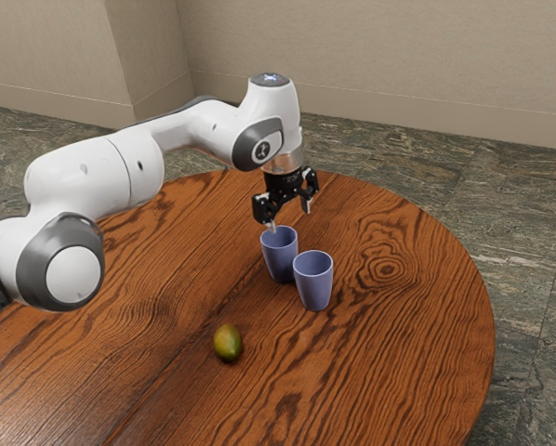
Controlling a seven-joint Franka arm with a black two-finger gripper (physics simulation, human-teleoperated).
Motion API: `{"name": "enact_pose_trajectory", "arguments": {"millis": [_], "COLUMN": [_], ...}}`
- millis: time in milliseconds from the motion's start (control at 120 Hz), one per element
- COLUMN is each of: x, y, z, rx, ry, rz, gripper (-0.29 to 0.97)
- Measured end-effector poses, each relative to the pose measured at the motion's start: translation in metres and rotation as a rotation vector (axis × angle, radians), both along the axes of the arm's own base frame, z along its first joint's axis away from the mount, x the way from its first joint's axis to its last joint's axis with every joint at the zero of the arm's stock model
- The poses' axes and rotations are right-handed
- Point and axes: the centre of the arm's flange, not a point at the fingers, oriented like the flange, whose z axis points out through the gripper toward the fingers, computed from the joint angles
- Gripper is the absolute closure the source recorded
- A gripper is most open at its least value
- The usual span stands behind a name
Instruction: Place the left cup onto the right cup
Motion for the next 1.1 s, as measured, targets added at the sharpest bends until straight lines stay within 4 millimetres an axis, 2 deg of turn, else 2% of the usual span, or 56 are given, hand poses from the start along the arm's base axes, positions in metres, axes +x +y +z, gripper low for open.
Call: {"name": "enact_pose_trajectory", "arguments": {"millis": [200,325,825,925,1100], "x": [-0.001,0.000,0.002,0.002,0.003], "y": [-0.007,-0.008,-0.011,-0.011,-0.009], "z": [0.000,-0.007,-0.040,-0.043,-0.041], "rx": [-0.005,-0.006,-0.017,-0.019,-0.015], "ry": [-0.002,0.005,0.016,0.015,0.008], "rz": [-0.005,-0.004,-0.002,-0.002,0.000], "gripper": [0.02,0.03,0.27,0.36,0.61]}}
